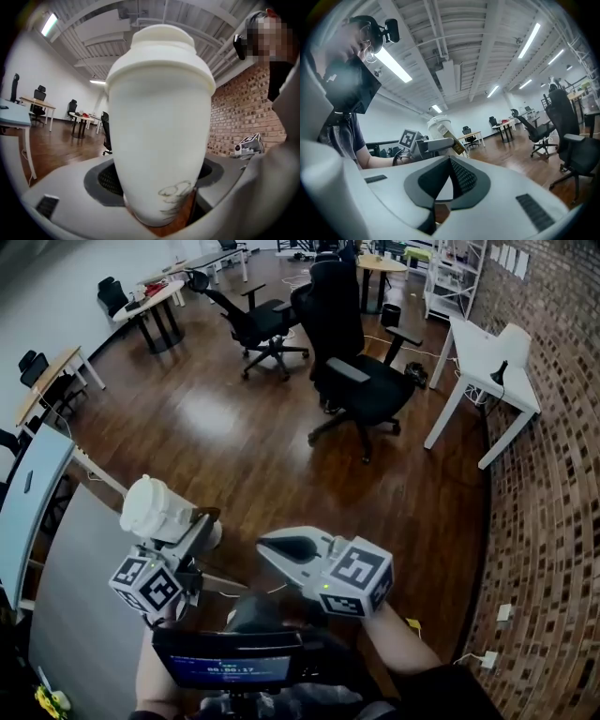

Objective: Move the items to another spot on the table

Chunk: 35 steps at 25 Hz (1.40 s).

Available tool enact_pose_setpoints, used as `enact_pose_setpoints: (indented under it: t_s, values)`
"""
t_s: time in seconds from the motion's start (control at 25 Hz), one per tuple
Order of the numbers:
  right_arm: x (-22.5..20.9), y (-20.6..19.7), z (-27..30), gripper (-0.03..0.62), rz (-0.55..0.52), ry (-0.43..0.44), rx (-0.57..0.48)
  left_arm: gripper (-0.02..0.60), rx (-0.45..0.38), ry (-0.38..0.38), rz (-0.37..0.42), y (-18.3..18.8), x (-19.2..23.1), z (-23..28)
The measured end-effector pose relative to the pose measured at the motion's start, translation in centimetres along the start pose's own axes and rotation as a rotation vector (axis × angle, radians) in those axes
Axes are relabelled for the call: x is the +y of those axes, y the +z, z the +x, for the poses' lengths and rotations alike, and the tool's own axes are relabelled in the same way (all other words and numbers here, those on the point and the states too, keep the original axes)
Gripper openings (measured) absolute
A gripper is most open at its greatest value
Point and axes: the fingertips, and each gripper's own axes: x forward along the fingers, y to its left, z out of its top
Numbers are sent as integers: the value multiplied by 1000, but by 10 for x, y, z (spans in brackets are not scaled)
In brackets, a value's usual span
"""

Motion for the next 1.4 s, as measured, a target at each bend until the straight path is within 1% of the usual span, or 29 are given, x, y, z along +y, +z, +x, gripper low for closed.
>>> enact_pose_setpoints:
  t_s: [0.08, 0.28, 0.36, 0.44, 0.52, 0.64, 0.68, 0.76, 0.84, 0.88, 1.0, 1.12, 1.2, 1.32, 1.4]
  values:
    - [-7, 1, -3, -17, -2, 3, 10, 425, 8, 13, 7, 3, 0, 8]
    - [-33, 7, -3, -17, -28, 21, 23, 425, -12, 50, -50, 6, 20, 26]
    - [-48, 9, 3, -17, -32, 29, 25, 425, -16, 61, -45, 6, 32, 37]
    - [-59, 16, 22, -17, -62, 58, 34, 425, -34, 77, -29, 14, 49, 45]
    - [-62, 24, 51, -17, -85, 101, 60, 425, -65, 100, -32, 26, 73, 45]
    - [-61, 28, 104, -17, -89, 180, 88, 425, -105, 120, -63, 40, 122, 40]
    - [-62, 26, 120, -17, -102, 214, 113, 425, -124, 123, -86, 42, 139, 38]
    - [-70, 17, 152, -17, -134, 268, 169, 425, -178, 128, -159, 44, 175, 32]
    - [-83, 11, 183, -17, -146, 271, 190, 425, -223, 139, -218, 46, 212, 25]
    - [-90, 12, 199, -17, -147, 267, 193, 425, -234, 146, -230, 48, 229, 23]
    - [-103, 26, 239, -17, -165, 282, 197, 425, -233, 167, -217, 59, 267, 23]
    - [-116, 47, 277, -17, -163, 323, 190, 425, -241, 201, -184, 84, 294, 27]
    - [-116, 57, 303, -17, -163, 387, 193, 425, -257, 235, -168, 97, 310, 23]
    - [-117, 62, 347, -17, -217, 479, 196, 425, -273, 293, -142, 112, 341, 11]
    - [-122, 60, 375, -17, -223, 535, 222, 425, -285, 350, -132, 115, 359, 3]
